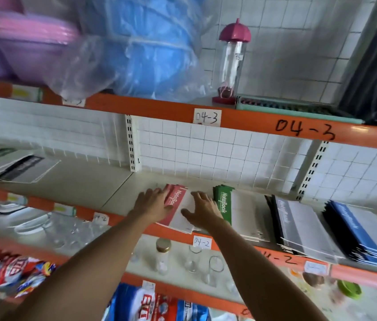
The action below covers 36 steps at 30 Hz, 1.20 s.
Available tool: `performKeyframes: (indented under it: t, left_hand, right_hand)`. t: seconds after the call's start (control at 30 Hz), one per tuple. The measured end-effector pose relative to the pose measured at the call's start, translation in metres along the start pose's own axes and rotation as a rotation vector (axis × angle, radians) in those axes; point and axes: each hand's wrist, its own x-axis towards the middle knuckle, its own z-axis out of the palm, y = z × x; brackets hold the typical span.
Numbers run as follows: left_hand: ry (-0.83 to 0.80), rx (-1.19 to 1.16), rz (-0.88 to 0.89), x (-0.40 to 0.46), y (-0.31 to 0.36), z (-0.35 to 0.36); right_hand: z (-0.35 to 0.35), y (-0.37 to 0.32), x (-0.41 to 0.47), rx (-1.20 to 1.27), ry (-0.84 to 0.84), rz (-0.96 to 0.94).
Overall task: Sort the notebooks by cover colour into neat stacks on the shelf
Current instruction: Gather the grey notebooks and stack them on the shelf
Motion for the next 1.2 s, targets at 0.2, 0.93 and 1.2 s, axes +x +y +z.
performKeyframes:
  t: [0.2, 0.93, 1.2]
  left_hand:
    - [-0.015, 0.078, -0.014, -0.008, -0.092, -0.007]
    - [0.052, 0.069, -0.139, 0.067, -0.396, 0.004]
    - [0.106, 0.001, -0.179, 0.076, -0.521, 0.003]
  right_hand:
    - [0.039, -0.072, 0.033, -0.046, -0.018, -0.002]
    - [0.197, -0.272, 0.23, 0.095, -0.014, -0.12]
    - [0.263, -0.383, 0.269, 0.085, -0.001, -0.153]
